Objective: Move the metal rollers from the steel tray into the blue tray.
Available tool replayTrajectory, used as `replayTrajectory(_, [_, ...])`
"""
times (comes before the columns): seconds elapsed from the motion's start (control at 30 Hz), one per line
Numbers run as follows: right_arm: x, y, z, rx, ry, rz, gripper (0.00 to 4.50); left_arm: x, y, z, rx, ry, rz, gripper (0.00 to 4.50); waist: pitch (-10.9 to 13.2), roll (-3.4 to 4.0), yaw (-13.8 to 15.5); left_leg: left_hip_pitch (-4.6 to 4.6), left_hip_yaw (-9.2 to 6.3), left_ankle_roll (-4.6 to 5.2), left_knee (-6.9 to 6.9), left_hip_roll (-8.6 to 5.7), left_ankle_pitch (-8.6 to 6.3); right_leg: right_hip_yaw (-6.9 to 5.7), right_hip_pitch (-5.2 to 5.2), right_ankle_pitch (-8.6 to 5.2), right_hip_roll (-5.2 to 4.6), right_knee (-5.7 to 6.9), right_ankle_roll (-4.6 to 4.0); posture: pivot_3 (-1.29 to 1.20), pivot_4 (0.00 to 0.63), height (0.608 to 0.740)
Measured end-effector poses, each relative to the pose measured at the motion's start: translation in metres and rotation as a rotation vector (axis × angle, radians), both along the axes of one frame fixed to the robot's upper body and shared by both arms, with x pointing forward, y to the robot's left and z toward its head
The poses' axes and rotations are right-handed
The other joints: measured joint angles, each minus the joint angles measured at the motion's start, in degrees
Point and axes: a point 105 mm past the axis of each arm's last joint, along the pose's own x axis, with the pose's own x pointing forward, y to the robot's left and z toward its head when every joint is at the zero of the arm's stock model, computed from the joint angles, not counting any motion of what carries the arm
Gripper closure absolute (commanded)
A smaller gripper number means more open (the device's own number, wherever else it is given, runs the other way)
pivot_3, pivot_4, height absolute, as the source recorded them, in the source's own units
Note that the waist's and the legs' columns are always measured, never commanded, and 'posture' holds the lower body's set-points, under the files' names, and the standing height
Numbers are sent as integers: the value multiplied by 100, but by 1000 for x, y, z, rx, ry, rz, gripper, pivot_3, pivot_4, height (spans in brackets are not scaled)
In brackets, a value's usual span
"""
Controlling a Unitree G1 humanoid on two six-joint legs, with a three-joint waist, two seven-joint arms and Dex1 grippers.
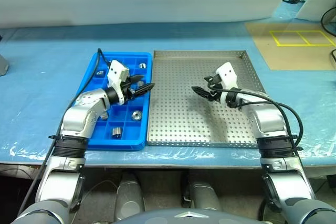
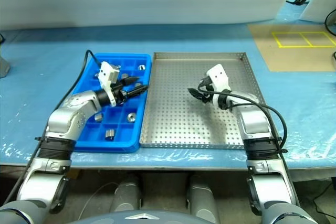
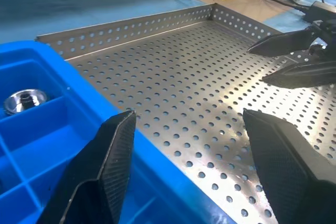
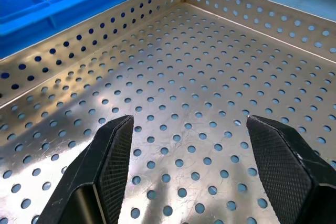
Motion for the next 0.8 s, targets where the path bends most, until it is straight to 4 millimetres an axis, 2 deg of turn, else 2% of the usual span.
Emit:
replayTrajectory(0.27, [10, 2, 19, -35, -44, 27, 922, -3, 2, -4, -4, 2, 20, 1060, 0, 0, 40, -4, 0, 11, 0, 0, -6, -1, 0, 0, -1, -4, -2, -32, 150, 740])
replayTrajectory(0.47, [9, 6, 14, -46, -31, 47, 922, -3, 9, -1, -7, -10, 51, 1060, 0, 1, 44, -6, 0, 12, 1, -1, -7, -3, 0, 1, -2, -7, -2, -30, 150, 740])
replayTrajectory(0.8, [10, 13, 8, -52, -27, 67, 922, 0, 6, 8, -6, -38, 42, 1060, 0, 1, 39, -7, 1, 12, 1, -1, -7, -3, 0, 1, -2, -8, -2, -51, 150, 740])
